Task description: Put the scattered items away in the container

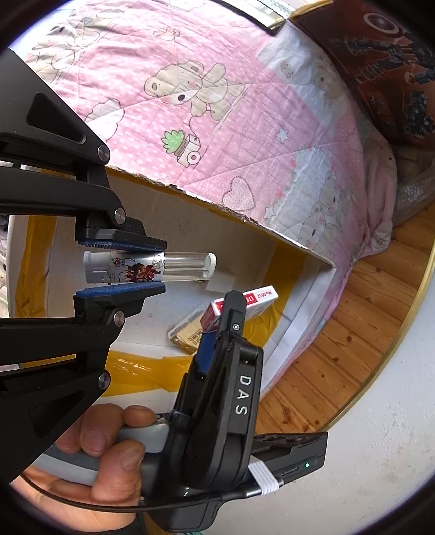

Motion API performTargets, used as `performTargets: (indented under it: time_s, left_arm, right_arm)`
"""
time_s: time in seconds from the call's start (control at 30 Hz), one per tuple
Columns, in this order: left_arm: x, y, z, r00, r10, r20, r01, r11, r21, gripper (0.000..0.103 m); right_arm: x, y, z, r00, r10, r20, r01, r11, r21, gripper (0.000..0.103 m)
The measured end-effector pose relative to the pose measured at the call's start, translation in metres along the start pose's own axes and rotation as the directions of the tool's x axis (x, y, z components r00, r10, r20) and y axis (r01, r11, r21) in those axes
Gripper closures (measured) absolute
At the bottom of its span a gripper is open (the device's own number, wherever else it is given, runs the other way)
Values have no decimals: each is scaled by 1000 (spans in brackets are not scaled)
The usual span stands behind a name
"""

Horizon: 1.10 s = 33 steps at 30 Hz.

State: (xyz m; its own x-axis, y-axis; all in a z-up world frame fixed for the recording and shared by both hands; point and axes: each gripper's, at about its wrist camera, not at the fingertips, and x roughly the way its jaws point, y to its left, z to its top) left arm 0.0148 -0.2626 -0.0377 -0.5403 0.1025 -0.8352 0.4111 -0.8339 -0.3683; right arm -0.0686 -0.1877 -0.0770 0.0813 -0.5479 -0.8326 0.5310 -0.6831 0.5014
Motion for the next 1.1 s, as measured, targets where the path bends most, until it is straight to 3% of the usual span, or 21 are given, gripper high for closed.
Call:
performTargets:
  time_s: [0.53, 1.1]
  left_arm:
    - [9, 8, 2, 999, 1, -37, 0, 999, 32, 85]
    - [28, 9, 13, 998, 18, -65, -16, 999, 28, 85]
  right_arm:
    - [57, -3, 34, 1000, 2, -31, 0, 997, 77, 64]
    - [86, -2, 53, 999, -21, -49, 26, 995, 100, 64]
